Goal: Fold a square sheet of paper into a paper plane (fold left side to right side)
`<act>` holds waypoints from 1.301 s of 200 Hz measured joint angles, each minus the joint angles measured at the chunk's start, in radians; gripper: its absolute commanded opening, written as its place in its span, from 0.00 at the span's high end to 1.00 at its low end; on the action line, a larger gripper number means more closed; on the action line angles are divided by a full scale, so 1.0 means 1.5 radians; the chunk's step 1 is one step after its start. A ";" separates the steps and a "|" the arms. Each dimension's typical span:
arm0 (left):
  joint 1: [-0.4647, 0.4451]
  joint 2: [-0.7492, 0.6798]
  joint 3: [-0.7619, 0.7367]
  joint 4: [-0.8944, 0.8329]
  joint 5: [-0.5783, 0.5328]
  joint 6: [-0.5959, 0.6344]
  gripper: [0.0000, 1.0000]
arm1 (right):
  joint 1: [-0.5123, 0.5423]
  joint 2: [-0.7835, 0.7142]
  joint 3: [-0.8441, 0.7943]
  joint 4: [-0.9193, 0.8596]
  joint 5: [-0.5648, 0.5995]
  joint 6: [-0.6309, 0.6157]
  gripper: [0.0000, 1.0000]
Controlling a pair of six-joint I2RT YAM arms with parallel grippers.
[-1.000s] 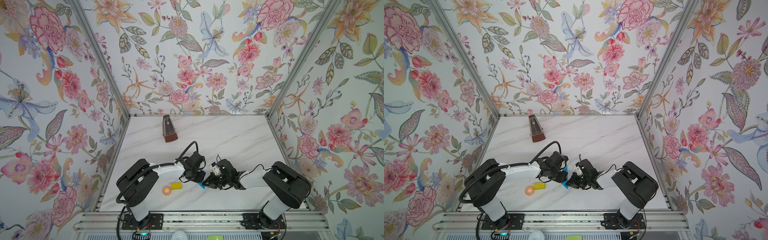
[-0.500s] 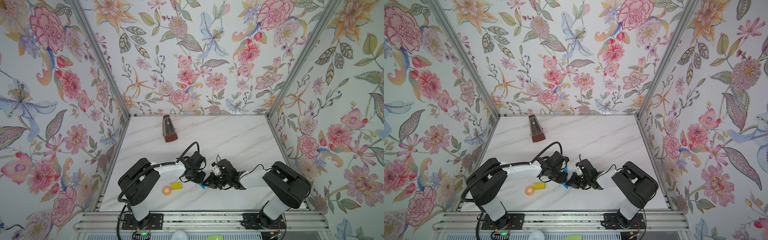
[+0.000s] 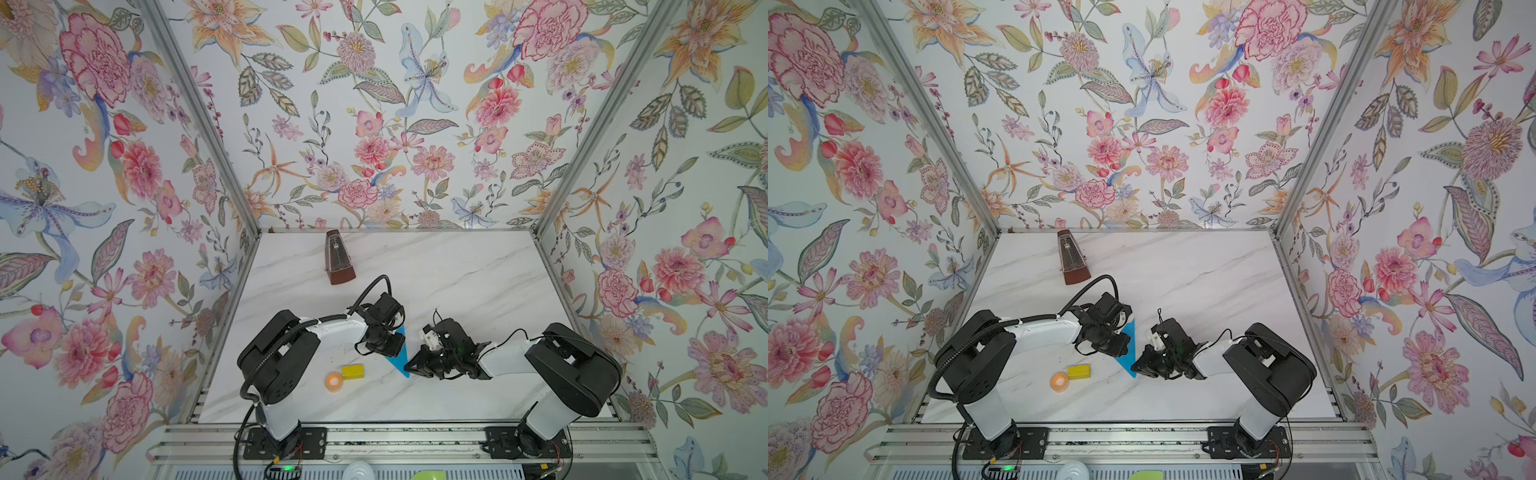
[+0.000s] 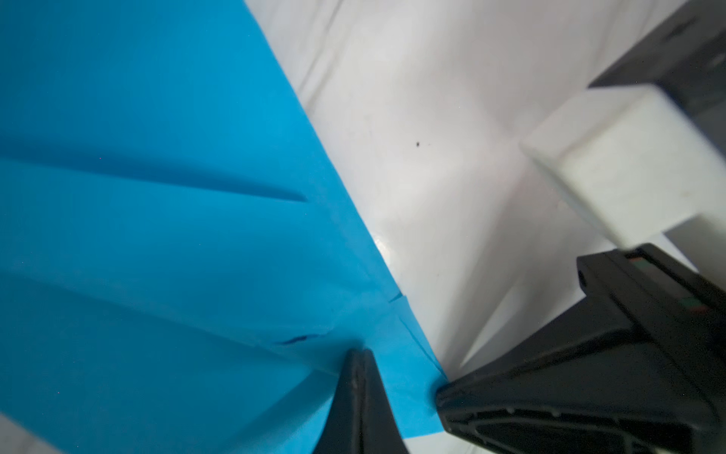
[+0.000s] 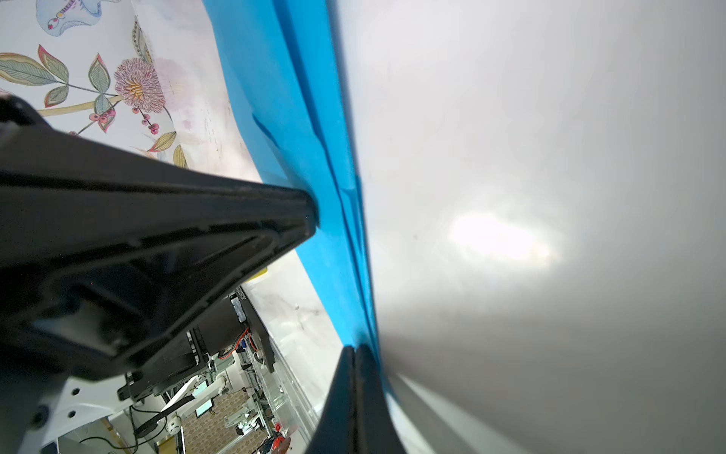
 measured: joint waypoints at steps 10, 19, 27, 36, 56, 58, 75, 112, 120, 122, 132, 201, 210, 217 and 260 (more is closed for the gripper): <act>0.006 0.002 0.002 0.000 -0.001 0.003 1.00 | 0.000 0.000 0.000 0.000 0.000 0.000 1.00; 0.013 0.003 0.003 0.001 0.000 0.006 1.00 | 0.000 0.000 0.000 0.000 0.000 0.000 1.00; 0.019 0.004 0.004 0.002 0.000 0.008 1.00 | 0.000 0.000 0.000 0.000 0.000 0.000 1.00; 0.025 0.006 0.006 0.002 0.000 0.011 1.00 | 0.000 0.000 0.001 -0.001 0.000 0.000 1.00; 0.035 0.011 0.012 0.002 0.001 0.017 1.00 | 0.000 0.000 0.003 -0.004 0.000 0.000 1.00; 0.035 0.011 0.012 0.002 0.002 0.017 1.00 | 0.000 0.000 0.004 -0.005 0.000 0.000 1.00; 0.037 0.013 0.012 0.002 0.006 0.019 1.00 | 0.000 -0.004 0.010 -0.020 0.001 -0.001 0.95; 0.040 0.014 0.011 0.003 0.017 0.029 1.00 | -0.016 -0.061 0.018 -0.108 0.015 -0.018 0.81; 0.040 0.014 0.011 0.004 0.018 0.034 1.00 | -0.029 -0.077 0.022 -0.124 0.018 -0.024 0.79; 0.040 0.014 0.010 0.005 0.018 0.035 1.00 | -0.033 -0.080 0.024 -0.127 0.018 -0.027 0.79; 0.040 0.014 0.010 0.005 0.019 0.038 1.00 | -0.051 -0.091 0.032 -0.138 0.018 -0.036 0.77; 0.044 0.019 0.010 0.012 0.046 0.059 1.00 | -0.141 0.004 0.095 -0.132 -0.027 -0.081 0.66; 0.044 0.021 0.010 0.021 0.052 0.061 1.00 | -0.143 0.027 0.105 -0.125 -0.041 -0.084 0.65; 0.043 0.023 0.010 0.027 0.055 0.061 1.00 | -0.144 0.042 0.114 -0.116 -0.054 -0.086 0.65; 0.043 0.025 0.007 0.044 0.066 0.065 1.00 | -0.144 0.109 0.161 -0.065 -0.093 -0.088 0.67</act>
